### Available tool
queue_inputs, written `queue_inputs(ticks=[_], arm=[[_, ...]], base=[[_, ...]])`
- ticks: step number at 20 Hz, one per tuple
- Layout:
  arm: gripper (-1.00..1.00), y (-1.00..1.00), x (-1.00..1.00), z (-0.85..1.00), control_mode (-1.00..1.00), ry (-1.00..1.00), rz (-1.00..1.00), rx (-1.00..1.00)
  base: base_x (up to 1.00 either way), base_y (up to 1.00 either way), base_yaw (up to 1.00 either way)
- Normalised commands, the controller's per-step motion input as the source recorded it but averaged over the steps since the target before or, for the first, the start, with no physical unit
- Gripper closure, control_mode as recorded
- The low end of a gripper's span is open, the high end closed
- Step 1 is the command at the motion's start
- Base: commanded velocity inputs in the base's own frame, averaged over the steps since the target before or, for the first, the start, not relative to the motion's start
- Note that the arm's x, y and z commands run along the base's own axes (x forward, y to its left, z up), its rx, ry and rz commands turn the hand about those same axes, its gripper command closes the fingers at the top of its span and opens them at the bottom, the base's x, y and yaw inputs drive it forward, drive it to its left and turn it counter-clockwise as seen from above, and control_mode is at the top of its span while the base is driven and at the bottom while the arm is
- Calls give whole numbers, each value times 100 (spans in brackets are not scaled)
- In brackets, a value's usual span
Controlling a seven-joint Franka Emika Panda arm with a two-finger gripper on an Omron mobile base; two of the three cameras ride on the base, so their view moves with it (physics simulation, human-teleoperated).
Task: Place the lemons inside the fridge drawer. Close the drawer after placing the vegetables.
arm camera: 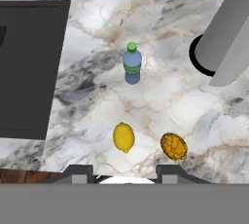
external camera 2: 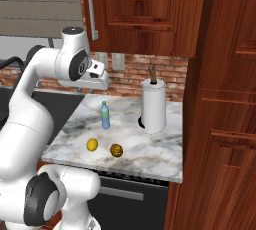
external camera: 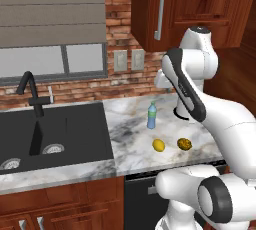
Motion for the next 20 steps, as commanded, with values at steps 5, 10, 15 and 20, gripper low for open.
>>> queue_inputs(ticks=[5,10,15,20], arm=[[-100,-21,-33,-13,-100,-3,-1,5],[-100,7,-29,-91,-100,-2,-9,-2],[-100,56,-1,-100,-100,17,-16,-9],[-100,27,2,-76,-100,34,-4,-9]], base=[[0,0,0],[0,0,0],[0,0,0],[0,0,0]])
